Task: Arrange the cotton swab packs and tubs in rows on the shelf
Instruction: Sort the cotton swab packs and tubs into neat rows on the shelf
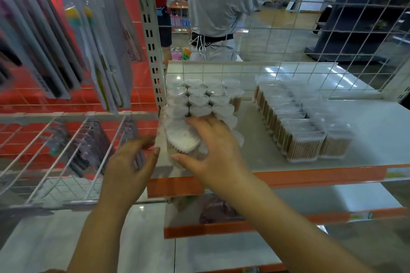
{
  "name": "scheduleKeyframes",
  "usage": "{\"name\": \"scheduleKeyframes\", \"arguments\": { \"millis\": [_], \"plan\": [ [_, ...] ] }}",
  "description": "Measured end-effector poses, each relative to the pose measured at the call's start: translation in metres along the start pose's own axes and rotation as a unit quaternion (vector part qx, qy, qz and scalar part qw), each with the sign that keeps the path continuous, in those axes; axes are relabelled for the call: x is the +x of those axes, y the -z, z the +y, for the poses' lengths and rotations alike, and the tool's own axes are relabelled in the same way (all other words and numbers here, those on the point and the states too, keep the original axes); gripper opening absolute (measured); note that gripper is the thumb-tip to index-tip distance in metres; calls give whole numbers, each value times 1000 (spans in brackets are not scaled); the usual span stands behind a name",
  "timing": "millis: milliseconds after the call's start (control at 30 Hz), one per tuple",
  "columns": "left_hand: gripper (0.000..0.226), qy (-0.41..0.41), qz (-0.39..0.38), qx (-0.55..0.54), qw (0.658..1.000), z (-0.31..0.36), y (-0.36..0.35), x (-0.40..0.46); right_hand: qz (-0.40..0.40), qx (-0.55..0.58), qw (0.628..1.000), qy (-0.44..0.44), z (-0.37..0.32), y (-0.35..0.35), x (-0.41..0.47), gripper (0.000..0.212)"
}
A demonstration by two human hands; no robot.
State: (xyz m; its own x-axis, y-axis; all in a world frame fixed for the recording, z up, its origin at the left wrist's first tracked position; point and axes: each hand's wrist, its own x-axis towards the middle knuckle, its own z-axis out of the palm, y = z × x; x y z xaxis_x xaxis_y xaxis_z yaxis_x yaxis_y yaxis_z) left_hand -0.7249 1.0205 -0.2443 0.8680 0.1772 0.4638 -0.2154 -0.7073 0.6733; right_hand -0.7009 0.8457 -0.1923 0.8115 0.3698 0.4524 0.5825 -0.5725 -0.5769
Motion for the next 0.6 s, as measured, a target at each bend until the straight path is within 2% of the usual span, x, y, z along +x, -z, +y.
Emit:
{"name": "scheduleKeyframes", "arguments": {
  "millis": [167, 367, 467, 600],
  "plan": [
    [40, 41, -27, 75, 996, -15, -4, -1, 111, -91, 988, 50, 7, -36, 7, 60],
    [30, 46, -55, 142, 987, -25, -16, -4, 129, -208, 967, 70, 23, -60, 13, 65],
    [30, 48, -55, 149, 986, -25, -20, -4, 139, -253, 955, 66, 29, -68, 15, 65],
    [31, 73, -59, 119, 988, -25, -26, -4, 140, -258, 954, 59, 37, -76, 16, 62]
  ]
}}
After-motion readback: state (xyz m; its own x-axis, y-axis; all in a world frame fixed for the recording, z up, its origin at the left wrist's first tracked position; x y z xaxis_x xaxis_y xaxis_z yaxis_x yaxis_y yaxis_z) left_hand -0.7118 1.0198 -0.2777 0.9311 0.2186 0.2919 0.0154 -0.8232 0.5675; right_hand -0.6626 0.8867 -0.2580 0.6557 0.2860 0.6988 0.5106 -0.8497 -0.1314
